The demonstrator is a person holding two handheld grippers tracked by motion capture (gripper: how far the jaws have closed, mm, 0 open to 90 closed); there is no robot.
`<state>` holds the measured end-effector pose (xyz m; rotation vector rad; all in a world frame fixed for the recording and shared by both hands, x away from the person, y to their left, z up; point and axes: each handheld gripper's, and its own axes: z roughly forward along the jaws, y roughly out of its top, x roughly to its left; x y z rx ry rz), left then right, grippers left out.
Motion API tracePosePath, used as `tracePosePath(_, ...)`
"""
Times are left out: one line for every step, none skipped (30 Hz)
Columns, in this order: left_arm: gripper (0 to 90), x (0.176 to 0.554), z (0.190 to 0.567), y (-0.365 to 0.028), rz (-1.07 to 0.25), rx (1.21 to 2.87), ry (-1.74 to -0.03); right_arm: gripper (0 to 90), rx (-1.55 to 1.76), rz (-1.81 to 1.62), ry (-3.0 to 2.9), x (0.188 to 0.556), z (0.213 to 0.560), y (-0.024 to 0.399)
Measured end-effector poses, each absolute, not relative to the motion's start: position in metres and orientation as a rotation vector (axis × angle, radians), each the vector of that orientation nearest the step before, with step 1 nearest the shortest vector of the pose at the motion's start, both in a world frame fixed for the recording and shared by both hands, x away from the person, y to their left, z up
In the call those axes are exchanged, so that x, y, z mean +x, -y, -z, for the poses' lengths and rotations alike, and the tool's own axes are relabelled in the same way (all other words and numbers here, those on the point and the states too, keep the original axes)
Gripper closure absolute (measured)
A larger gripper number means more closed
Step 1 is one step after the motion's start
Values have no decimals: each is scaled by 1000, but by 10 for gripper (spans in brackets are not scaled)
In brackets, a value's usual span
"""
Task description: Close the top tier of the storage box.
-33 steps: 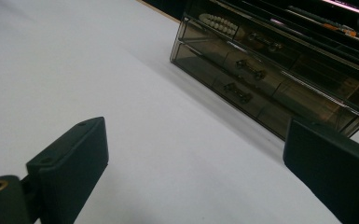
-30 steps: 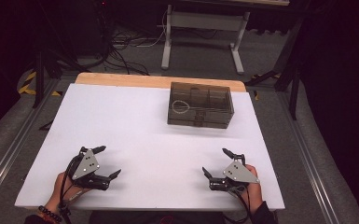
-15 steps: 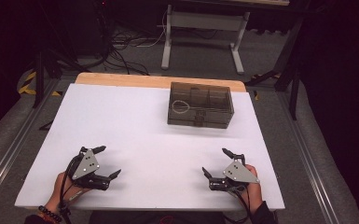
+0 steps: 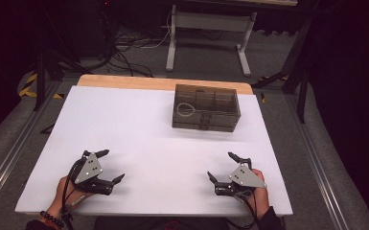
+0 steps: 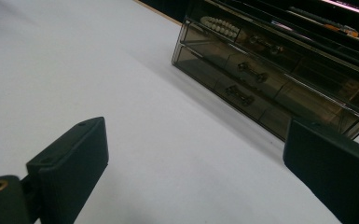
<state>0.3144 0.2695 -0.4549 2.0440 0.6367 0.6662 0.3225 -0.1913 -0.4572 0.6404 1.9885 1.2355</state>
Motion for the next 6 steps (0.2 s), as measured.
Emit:
tracePosePath(69, 314, 455, -269, -662, 2043, -637, 73, 641, -1235, -1990, 322, 458, 191)
tracePosePath(69, 314, 455, -269, -663, 2043, -637, 73, 642, -1235, -1990, 323, 458, 191)
tracePosePath(69, 314, 455, -269, -668, 2044, -636, 73, 642, -1235, -1991, 323, 458, 191)
tracePosePath(69, 314, 455, -269, -669, 2044, -636, 73, 642, -1236, -1989, 323, 457, 192)
tracePosePath(69, 315, 455, -269, -671, 2046, -634, 73, 645, -1239, -1987, 323, 457, 192)
tracePosePath(69, 315, 454, -270, -673, 2045, -634, 73, 649, -1241, -1987, 323, 457, 192)
